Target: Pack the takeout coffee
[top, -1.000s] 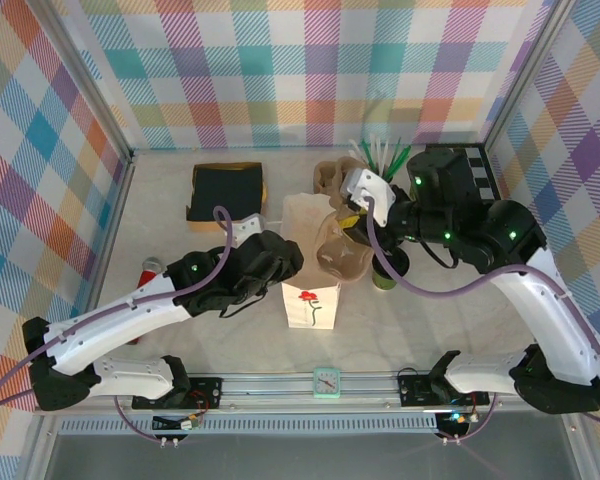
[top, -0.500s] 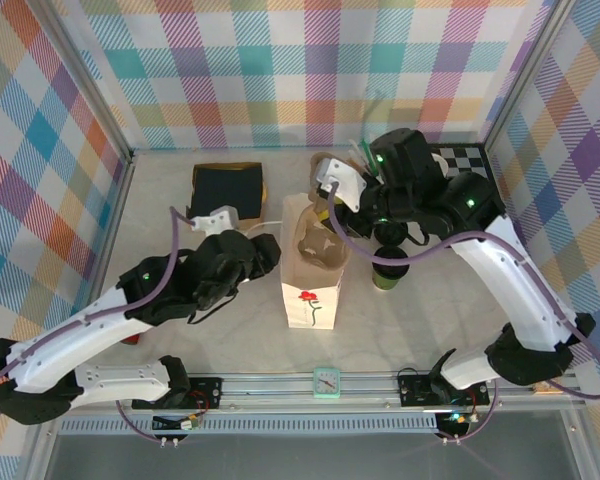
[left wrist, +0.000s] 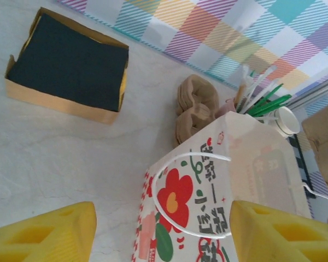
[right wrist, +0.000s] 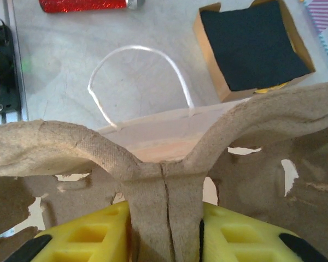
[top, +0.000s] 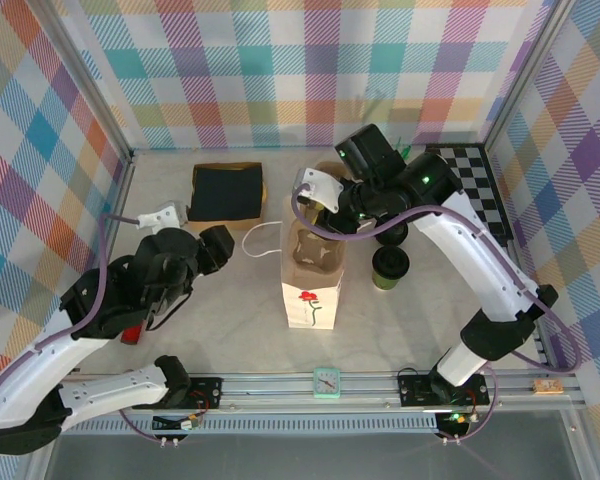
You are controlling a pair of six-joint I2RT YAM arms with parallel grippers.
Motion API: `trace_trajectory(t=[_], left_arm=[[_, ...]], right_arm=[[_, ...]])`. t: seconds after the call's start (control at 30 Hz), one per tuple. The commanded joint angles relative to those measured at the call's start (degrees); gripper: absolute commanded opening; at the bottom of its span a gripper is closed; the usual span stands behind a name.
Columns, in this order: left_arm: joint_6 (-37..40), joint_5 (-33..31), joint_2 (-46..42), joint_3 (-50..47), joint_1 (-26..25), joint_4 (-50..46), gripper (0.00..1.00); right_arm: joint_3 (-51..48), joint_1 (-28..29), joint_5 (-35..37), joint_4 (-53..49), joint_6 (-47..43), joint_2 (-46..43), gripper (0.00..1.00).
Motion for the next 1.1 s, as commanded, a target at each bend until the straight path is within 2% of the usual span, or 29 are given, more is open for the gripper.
trace_trajectory(t=[0.0,0.2,0.4,0.63,0.93,1.07], left_arm=[[5.16,8.03,1.67,1.35,5.17,-0.83,0.65],[6.5,17.04,2.72,-1.47,12.93,3.76,0.65],[6.58,25.16,4.69,-4.96,17.94,8.98,0.64],[6.95,29.73,8.33,-7.26,20.13,12.55,0.63],[7.39,30.93,10.94,-9.05,20.57,14.92,0.6],[6.96,31.72,11.14,-10.2,20.66,16.2,0.55]], right_arm=[[1.8,0.32,-1.86,-3.42,-1.16,1.24,0.32],[1.62,0.4,-1.44,-3.86,-1.3,3.44,0.31],[1.72,0.39,-0.59,-4.14,-2.33,5.3,0.29],[3.26,0.48,0.25,-5.47,-2.82,7.55,0.28],[1.9,1.55,1.83,-5.35,-3.11,8.01,0.27],[1.31,1.72,1.9,-5.42,-2.92,8.01,0.27]])
